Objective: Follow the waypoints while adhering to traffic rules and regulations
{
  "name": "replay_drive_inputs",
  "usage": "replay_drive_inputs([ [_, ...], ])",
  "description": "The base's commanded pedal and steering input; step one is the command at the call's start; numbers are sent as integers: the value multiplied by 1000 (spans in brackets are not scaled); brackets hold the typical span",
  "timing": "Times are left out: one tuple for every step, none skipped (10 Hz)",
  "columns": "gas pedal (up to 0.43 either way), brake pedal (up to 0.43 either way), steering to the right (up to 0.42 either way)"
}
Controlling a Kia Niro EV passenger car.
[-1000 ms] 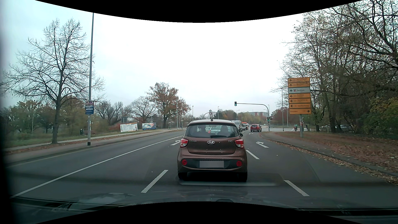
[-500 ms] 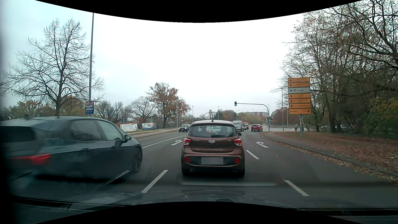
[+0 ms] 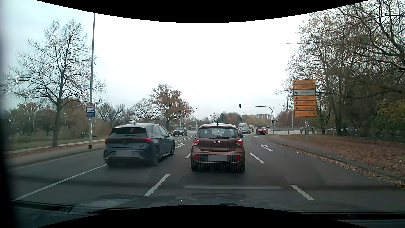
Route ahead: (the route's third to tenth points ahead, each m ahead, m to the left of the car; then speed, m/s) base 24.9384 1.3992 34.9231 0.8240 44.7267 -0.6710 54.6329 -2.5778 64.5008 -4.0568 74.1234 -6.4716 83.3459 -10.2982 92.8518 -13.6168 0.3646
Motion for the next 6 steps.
replay_drive_inputs([
  [240, 0, 23],
  [287, 0, 23],
  [331, 0, 23],
  [358, 0, 23],
  [370, 0, 23],
  [398, 0, 23],
])
